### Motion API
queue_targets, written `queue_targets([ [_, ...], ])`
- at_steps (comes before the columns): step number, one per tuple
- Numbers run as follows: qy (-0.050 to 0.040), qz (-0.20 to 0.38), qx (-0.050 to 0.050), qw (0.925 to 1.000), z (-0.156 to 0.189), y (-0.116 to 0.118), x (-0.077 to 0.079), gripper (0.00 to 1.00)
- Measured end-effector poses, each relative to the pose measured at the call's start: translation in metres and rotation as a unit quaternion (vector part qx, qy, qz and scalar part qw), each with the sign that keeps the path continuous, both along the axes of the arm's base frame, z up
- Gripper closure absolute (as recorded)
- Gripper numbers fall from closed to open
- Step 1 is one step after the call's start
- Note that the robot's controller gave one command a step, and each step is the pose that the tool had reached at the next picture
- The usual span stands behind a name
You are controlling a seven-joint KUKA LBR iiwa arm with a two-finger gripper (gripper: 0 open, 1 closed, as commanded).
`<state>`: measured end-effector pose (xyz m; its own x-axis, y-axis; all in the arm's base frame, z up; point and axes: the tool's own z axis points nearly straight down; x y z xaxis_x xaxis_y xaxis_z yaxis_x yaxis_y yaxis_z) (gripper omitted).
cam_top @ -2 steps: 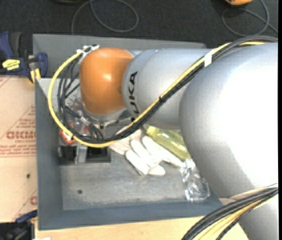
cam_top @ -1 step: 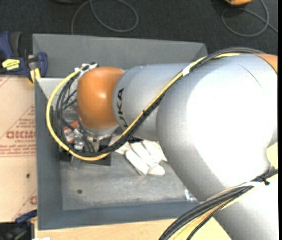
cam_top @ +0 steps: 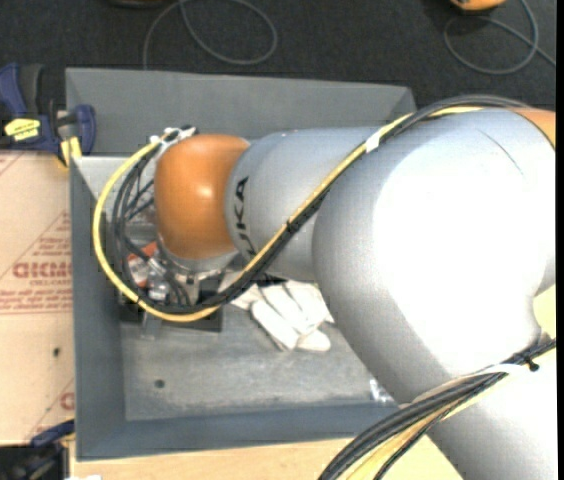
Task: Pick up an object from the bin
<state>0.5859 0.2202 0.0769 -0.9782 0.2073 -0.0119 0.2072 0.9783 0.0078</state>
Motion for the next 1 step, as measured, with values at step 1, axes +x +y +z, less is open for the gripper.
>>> queue_targets([
  [1, 0.0049, -0.006, -0.002, 1.0, 0.0299, -0.0017, -0.0114, 1.0],
])
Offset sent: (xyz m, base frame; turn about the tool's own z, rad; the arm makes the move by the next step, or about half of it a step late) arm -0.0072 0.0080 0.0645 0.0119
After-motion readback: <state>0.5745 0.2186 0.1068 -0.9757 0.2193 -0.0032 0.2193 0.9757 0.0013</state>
